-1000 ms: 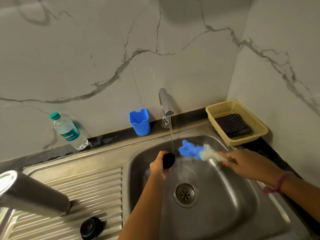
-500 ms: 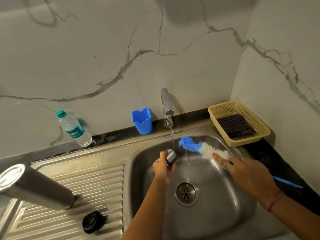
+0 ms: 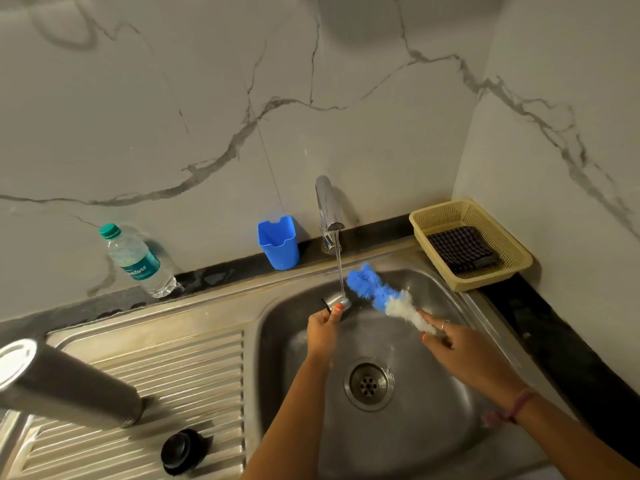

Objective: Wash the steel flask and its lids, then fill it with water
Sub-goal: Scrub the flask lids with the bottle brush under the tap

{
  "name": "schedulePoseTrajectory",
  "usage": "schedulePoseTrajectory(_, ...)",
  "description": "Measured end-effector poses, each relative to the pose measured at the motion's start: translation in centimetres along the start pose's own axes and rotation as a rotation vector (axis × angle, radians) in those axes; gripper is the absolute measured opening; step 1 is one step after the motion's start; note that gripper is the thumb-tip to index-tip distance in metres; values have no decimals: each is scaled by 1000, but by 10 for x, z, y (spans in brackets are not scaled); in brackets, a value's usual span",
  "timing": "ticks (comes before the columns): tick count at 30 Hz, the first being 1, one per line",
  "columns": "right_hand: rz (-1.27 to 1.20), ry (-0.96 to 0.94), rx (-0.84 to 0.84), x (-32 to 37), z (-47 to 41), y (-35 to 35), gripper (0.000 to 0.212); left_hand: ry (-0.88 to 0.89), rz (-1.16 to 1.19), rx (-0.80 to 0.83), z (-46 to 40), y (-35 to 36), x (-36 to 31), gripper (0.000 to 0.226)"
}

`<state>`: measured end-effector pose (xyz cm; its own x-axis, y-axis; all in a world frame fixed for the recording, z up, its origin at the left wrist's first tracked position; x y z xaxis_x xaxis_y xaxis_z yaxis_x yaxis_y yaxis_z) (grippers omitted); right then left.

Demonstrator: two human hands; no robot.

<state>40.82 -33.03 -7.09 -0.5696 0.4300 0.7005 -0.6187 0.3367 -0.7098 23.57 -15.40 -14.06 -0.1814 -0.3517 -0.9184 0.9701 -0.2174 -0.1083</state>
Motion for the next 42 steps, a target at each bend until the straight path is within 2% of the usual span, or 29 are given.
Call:
schedulePoseTrajectory(4,38,-36,41,5,-3,13,52,23,-49,87,1,-6,-9,9)
schedulePoseTrajectory(8,82,-44,-34,13,-8,6,52,101,-168,187,2,-14,-15,19)
schedulePoseTrajectory(13,31,29,-28,20,-14,4,57,104,-119,180,4,-18,-18,18)
schedulePoseTrajectory(18,-122,57,65,23,-22,10,40,44,-95,181,3,-17,-23,23)
schedulePoseTrajectory(22,5,73,28,25,-21,3,45,-1,-41,148,0,-15,-26,25)
schedulePoseTrajectory(27,207,-111,-45,32,-6,10,47,-54,58,113,-3,-12,-32,24)
schedulePoseTrajectory(31,149,-48,-93,35,-7,8,46,-107,64,123,-1,-7,-34,25)
schedulePoseTrajectory(36,200,-125,-116,48,2,16,46,-158,155,98,0,-8,-39,27)
schedulePoseTrajectory(39,141,-35,-129,43,-4,11,47,-150,147,91,-1,-7,-37,26)
schedulePoseTrajectory(42,158,-73,-129,48,1,16,46,-145,175,112,0,-9,-39,26)
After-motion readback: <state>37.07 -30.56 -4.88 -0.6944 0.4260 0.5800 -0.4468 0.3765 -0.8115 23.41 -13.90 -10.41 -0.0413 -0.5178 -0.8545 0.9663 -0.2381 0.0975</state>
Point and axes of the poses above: each hand's wrist, its own z-axis away from the middle knuckle, its own y-axis out of the palm, x = y × z, the point moved 3 cm from there along -z, towards the middle knuckle, and after that the axes turned 7 degrees about -x, right-handed, at the moved point
